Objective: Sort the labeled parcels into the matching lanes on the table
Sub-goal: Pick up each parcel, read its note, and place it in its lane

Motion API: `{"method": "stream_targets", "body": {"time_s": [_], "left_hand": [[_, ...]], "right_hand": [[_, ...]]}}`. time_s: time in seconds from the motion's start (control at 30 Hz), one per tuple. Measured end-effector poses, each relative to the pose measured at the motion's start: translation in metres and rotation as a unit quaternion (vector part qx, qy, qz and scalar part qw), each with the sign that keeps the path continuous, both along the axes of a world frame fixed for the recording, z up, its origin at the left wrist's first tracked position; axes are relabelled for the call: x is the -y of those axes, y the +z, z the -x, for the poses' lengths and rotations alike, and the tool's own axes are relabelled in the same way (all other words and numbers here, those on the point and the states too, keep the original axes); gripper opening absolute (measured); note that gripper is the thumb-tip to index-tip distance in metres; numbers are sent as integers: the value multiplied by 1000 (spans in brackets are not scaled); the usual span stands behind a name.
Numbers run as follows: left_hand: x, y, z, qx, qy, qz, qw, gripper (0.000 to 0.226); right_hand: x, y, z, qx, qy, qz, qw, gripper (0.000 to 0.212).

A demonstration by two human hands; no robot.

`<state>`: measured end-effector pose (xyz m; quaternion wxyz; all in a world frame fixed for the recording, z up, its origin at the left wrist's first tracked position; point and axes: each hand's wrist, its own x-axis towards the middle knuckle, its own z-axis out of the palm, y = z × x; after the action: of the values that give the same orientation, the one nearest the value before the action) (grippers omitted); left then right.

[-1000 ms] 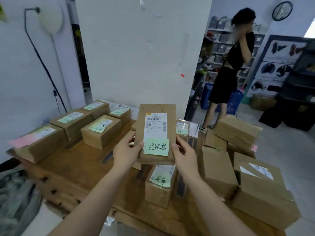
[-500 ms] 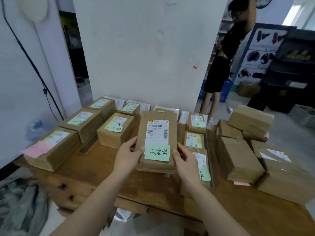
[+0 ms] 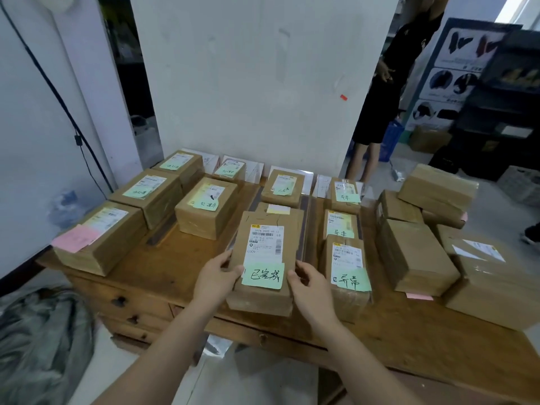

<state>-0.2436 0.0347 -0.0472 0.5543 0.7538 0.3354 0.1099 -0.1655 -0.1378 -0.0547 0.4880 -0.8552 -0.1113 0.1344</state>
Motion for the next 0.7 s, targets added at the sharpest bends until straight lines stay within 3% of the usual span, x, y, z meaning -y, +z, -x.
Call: {"method": "stream_targets", "body": {"time_s": [0.27, 0.7], "left_hand": [[8, -30, 4, -51, 1, 18, 999, 47], [-21, -59, -14, -121, -74, -6, 990, 56]], "right_hand": [[3, -33, 2, -40, 27, 62, 997, 46], [-23, -55, 3, -89, -18, 121, 988, 34]]}}
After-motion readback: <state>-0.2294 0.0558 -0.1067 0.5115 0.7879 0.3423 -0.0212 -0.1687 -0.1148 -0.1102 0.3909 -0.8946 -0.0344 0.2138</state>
